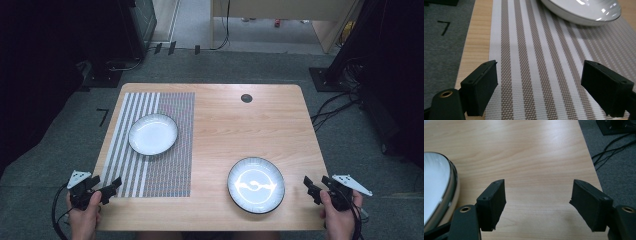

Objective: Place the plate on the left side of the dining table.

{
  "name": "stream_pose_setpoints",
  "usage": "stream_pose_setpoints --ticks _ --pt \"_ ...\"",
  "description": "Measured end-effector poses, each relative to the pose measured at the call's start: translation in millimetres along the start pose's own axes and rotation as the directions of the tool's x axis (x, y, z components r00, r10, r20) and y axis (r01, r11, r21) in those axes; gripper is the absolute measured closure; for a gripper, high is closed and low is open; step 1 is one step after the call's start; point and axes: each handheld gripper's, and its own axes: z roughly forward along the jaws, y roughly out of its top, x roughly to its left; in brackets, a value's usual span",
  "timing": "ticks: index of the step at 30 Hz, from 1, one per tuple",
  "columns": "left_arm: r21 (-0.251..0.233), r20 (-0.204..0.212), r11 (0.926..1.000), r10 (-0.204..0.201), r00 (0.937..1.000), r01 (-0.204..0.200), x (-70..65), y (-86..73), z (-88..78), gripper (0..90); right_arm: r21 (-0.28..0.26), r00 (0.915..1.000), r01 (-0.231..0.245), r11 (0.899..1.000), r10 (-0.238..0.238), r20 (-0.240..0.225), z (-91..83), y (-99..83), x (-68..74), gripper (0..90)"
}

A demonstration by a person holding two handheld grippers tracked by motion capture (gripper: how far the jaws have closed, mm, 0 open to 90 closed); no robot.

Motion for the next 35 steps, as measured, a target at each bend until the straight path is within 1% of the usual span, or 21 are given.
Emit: stream_pose_setpoints --ticks 1,4,6,9,11,13,15,17,19,23,25,26,32,35 --pt "0.006 -0.007 0.9999 0.01 0.9999 -0.01 -0.2 -1.6 1.1 13.8 0.006 1.0 0.001 1.0 -0.001 0.003 1.2 -1.5 -0.7 27.2" --pt "0.009 -0.017 0.9998 0.016 0.9997 -0.015 -0.6 -3.8 2.4 13.8 0.023 0.9995 0.023 0.999 -0.023 0.021 5.8 -5.5 -0.6 26.7" --pt "0.004 -0.02 0.9999 0.015 0.9997 -0.014 -1.1 -4.1 1.7 13.8 0.033 0.9991 0.027 0.999 -0.028 0.032 9.1 -8.6 0.2 26.5" --pt "0.015 -0.021 0.9998 0.016 0.9996 -0.016 -1.6 -6.7 2.7 13.8 0.053 0.998 0.046 0.998 -0.048 0.042 13.1 -12.1 1.4 25.9" --pt "0.025 -0.023 0.9995 0.02 0.9995 -0.019 -2.5 -7.9 3.5 13.8 0.056 0.9971 0.057 0.997 -0.059 0.048 14.0 -12.8 2.1 25.6" --pt "0.033 -0.028 0.9991 0.027 0.9992 -0.026 -3.8 -8.6 4.2 13.8 0.057 0.997 0.056 0.997 -0.059 0.049 14.1 -12.9 2.7 25.3" --pt "0.041 -0.038 0.9983 0.044 0.9983 -0.043 -6.0 -9.6 5.1 13.8 0.061 0.9959 0.067 0.996 -0.07 0.057 14.3 -13.2 4.1 25.1" --pt "0.053 -0.054 0.9967 0.065 0.9964 -0.062 -8.7 -10.6 6.1 13.8 0.071 0.9925 0.092 0.993 -0.097 0.075 15.2 -13.8 7.5 24.0" --pt "0.064 -0.062 0.9948 0.083 0.9946 -0.079 -10.9 -11.4 6.8 13.8 0.09 0.9852 0.133 0.987 -0.142 0.096 17.1 -14.2 12.0 21.7" --pt "0.081 -0.09 0.9905 0.118 0.9889 -0.111 -15.1 -12.5 8.7 13.7 0.092 0.9848 0.132 0.987 -0.141 0.101 18.0 -14.3 14.1 20.9" --pt "0.088 -0.108 0.9866 0.147 0.9832 -0.138 -17.8 -13.6 9.8 13.8 0.093 0.9847 0.133 0.987 -0.143 0.1 18.0 -14.3 14.1 20.6" --pt "0.083 -0.115 0.9855 0.157 0.9809 -0.148 -19.4 -14.4 10.5 13.6 0.093 0.9847 0.133 0.987 -0.143 0.1 18.1 -14.3 14.2 20.6" --pt "0.055 -0.101 0.9858 0.163 0.9814 -0.158 -17.7 -17.3 11.2 13.4 0.094 0.9846 0.136 0.986 -0.145 0.098 18.2 -14.4 14.2 19.9" --pt "0.055 -0.1 0.986 0.163 0.9816 -0.158 -17.7 -17.4 11.2 13.4 0.094 0.9845 0.137 0.986 -0.146 0.097 18.2 -14.3 14.2 19.7"
